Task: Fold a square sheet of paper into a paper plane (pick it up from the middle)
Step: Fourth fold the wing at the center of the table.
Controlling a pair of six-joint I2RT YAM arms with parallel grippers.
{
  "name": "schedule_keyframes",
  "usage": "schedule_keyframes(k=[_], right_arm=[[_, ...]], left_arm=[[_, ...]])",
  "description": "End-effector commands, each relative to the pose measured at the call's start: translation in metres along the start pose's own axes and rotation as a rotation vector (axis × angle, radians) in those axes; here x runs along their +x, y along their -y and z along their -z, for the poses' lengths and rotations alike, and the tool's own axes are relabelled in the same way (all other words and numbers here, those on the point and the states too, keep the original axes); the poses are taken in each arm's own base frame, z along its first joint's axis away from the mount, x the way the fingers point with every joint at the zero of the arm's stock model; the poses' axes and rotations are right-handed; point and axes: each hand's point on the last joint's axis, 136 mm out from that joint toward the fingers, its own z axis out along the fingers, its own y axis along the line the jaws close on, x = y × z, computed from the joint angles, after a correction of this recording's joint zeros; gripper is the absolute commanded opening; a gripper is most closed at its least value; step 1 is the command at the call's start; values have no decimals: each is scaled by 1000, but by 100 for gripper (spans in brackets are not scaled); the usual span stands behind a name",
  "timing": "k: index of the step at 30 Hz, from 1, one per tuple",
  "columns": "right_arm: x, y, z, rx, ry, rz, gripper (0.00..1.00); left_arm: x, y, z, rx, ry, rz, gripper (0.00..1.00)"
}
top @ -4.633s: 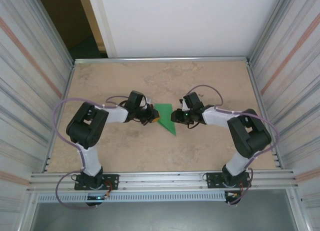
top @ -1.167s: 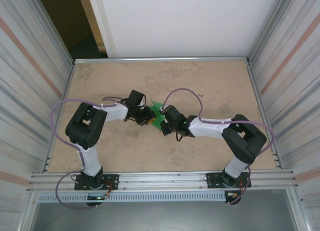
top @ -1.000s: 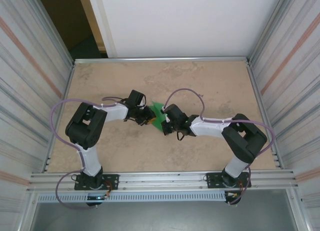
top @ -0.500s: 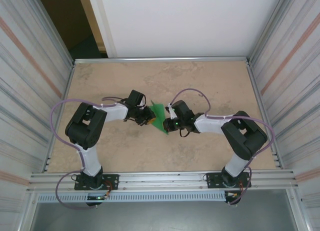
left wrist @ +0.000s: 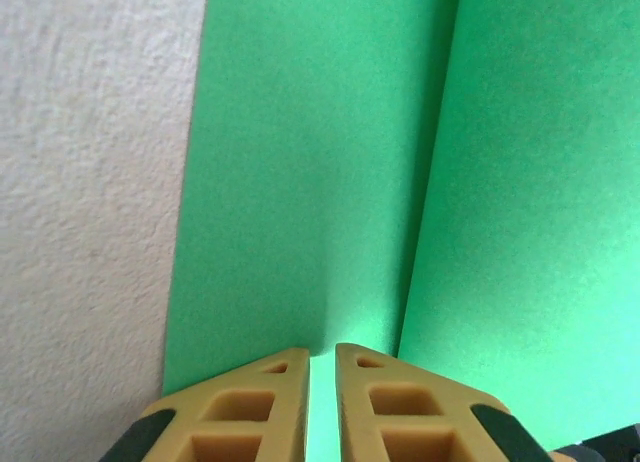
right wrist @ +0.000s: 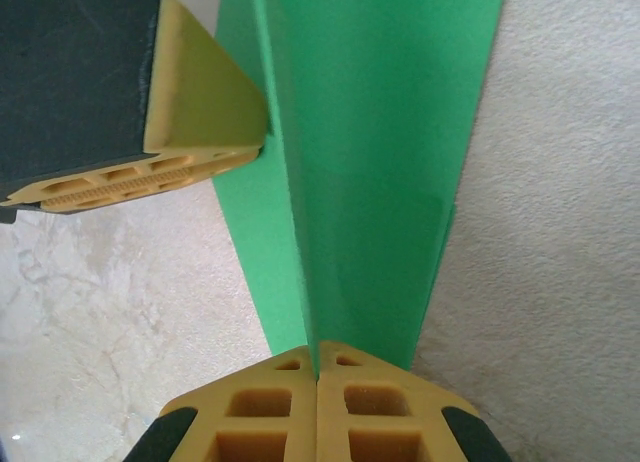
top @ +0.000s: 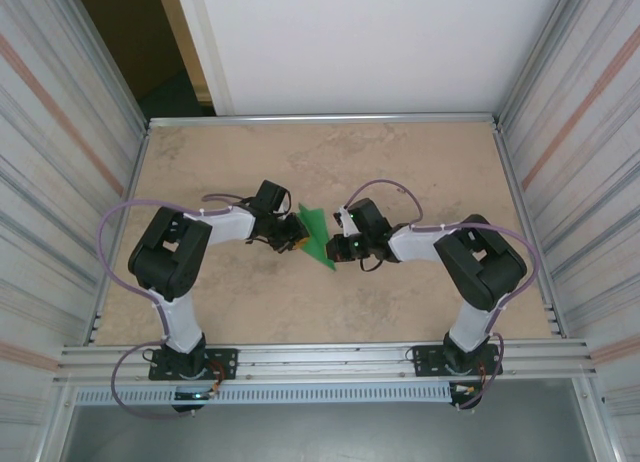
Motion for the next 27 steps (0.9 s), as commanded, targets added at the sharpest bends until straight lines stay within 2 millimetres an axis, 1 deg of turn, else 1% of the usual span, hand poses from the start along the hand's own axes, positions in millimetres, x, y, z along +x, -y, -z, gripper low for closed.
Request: schedule_keyframes(k=[1,3,9,16,18,21,24,27], right_arm=[[6,2,-3,-42,-26,-63,4],[5,2,-3,-61,-32,-80,4],[1,4,-3,-125,-32,-143,5],[2,9,-1,-156,-33,-178,5],[1,10,-1,-157,-34,-181,5],[1,9,-2,-161,-36,-179,5],[2,11,-2,-156,-38,-183,5],[3,14,-2,-149,-37,-189,5]], left_arm=[[4,5,9,10,6,-39,15],[3,12,10,35,11,-60,16],[2,35,17,157,38,-174,24],[1,49,17,222,59,-325,34],[2,48,12,211,48,-348,37],[2,44,1,203,34,-356,37],[2,42,-5,215,31,-368,38],[1,34,-12,211,38,-368,38]])
